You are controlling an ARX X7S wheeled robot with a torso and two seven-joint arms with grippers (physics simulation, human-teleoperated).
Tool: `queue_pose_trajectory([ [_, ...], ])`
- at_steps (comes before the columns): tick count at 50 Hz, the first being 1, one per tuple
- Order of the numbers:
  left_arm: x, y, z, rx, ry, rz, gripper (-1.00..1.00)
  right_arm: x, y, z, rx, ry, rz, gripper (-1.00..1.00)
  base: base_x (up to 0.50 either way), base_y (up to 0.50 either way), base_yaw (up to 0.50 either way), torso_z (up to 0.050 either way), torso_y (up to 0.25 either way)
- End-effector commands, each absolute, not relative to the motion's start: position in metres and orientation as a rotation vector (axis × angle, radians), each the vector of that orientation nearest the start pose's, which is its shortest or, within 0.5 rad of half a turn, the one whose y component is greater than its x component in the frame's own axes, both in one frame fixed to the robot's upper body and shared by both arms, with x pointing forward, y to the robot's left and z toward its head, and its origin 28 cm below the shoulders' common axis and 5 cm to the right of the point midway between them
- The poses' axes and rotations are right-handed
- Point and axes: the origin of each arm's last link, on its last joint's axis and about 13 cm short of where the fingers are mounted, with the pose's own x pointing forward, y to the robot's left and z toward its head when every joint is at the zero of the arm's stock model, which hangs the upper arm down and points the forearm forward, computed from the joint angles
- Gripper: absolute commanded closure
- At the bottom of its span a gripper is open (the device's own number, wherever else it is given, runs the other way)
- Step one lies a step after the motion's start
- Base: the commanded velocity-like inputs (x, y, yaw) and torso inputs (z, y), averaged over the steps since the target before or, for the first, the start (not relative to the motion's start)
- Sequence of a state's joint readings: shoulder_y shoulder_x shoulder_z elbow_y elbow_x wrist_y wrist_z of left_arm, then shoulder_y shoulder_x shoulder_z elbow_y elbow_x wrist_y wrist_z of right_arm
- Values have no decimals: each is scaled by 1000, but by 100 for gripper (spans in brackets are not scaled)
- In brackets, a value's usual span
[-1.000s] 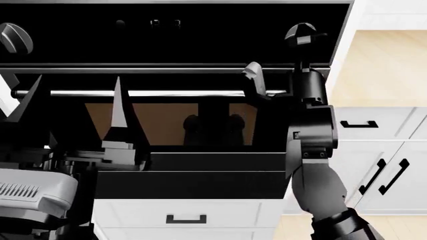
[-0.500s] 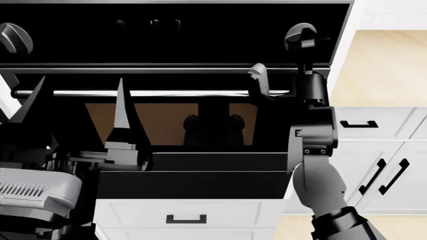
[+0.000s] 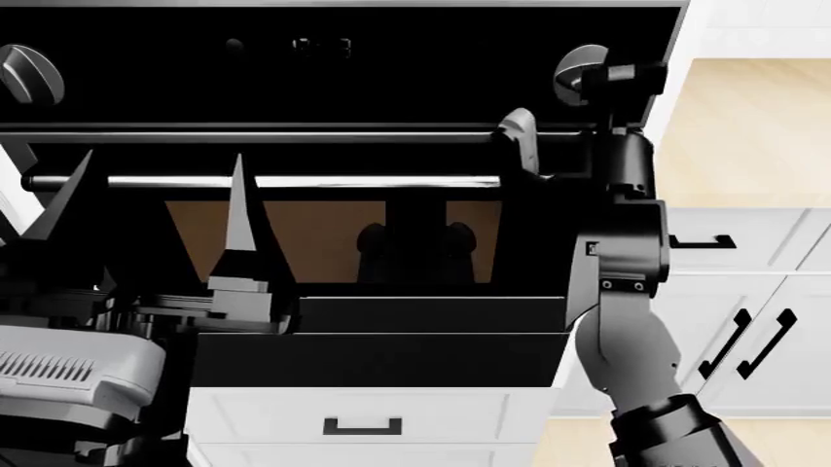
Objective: Preheat the oven by turning the temperature knob.
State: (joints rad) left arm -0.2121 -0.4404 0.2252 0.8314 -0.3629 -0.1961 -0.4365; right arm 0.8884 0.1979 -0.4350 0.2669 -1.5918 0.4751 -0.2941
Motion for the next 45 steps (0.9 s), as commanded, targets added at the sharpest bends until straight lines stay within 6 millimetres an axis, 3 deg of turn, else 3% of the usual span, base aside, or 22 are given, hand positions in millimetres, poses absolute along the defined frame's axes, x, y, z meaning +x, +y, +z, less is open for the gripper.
queue_pose_trajectory([
  [1,188,207,196,-67,-688,-92,-100,347,-123,242,-1776,-110,-495,-100,0,0,0,0,0],
  [44,188,207,196,-65,-686,-91,-100,347,-118,236,-1794,-141,-426,-100,0,0,0,0,0],
  [45,188,207,195,-65,-685,-91,-100,347,-118,236,-1794,-143,-426,100,0,0,0,0,0],
])
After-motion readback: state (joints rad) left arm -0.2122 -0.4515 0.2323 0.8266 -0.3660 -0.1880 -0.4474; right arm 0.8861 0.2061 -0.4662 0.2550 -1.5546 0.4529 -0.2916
